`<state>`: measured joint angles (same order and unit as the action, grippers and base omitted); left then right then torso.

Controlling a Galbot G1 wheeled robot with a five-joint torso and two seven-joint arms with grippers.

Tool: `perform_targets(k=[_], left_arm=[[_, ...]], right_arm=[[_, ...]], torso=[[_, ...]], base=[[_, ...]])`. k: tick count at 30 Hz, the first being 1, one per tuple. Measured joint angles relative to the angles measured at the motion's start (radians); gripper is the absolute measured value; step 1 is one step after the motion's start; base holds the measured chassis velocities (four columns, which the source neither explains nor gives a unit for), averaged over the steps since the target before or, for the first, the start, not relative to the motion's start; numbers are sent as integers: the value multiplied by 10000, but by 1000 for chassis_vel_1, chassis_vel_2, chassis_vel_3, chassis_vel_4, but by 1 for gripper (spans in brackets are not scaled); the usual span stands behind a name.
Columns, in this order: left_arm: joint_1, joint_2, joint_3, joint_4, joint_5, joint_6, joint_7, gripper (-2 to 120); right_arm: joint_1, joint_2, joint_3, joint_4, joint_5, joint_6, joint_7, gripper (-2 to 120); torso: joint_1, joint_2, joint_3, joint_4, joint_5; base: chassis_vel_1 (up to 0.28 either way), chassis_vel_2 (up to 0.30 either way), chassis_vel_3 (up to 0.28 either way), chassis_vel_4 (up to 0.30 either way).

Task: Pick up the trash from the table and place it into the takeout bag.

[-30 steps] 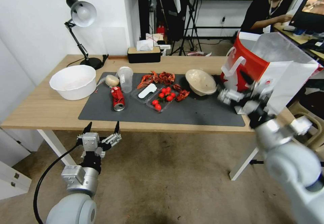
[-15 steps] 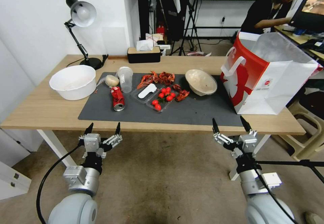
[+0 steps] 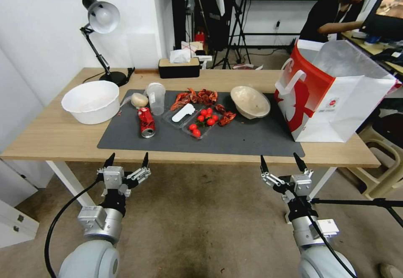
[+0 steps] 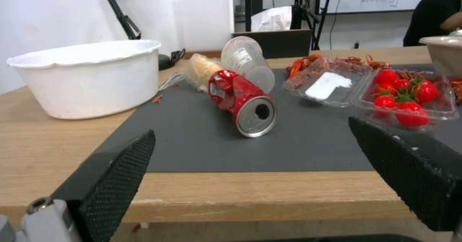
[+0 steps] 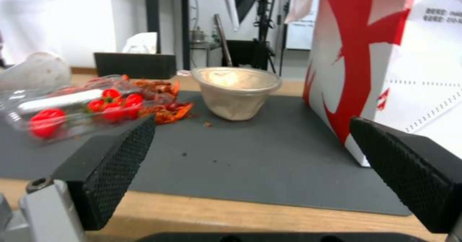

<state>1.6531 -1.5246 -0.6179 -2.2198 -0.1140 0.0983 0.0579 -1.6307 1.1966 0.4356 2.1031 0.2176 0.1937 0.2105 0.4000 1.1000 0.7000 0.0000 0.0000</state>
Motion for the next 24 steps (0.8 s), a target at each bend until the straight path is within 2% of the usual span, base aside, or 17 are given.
perform_targets(k=[9, 11, 12, 15, 16, 19, 24], left_arm=[[-63, 5, 16, 39, 0, -1, 0, 100], [-69, 9, 20, 51, 0, -3, 0, 100], [-69, 9, 20, 51, 0, -3, 0, 100], [-71, 21, 30, 68, 0, -21, 1, 100], [-71, 21, 30, 68, 0, -21, 1, 100], [-64, 19, 32, 72, 5, -36, 4, 100], [-56, 2, 37, 76, 24, -42, 6, 100]], right_arm=[[898, -39, -172, 24, 1362, -758, 664, 100], [1313, -84, -239, -12, 2275, -1104, 872, 100], [1313, -84, -239, -12, 2275, -1104, 872, 100], [2162, -162, -354, -203, 3967, -1617, 1215, 100], [2162, -162, -354, -203, 3967, -1617, 1215, 100], [3292, -172, -466, -567, 5864, -2130, 1740, 100], [4333, -147, -565, -1163, 7181, -2480, 2262, 100]], torso=[[1, -1, 0, 0, 1], [1, -1, 0, 2, 0], [1, -1, 0, 2, 0], [1, -1, 1, 0, 2], [1, -1, 1, 0, 2], [1, -1, 1, 0, 0], [1, -1, 1, 0, 0]], base=[[0, 0, 0, 0], [0, 0, 0, 0], [0, 0, 0, 0], [0, 0, 0, 0], [0, 0, 0, 0], [0, 0, 0, 0], [0, 0, 0, 0]])
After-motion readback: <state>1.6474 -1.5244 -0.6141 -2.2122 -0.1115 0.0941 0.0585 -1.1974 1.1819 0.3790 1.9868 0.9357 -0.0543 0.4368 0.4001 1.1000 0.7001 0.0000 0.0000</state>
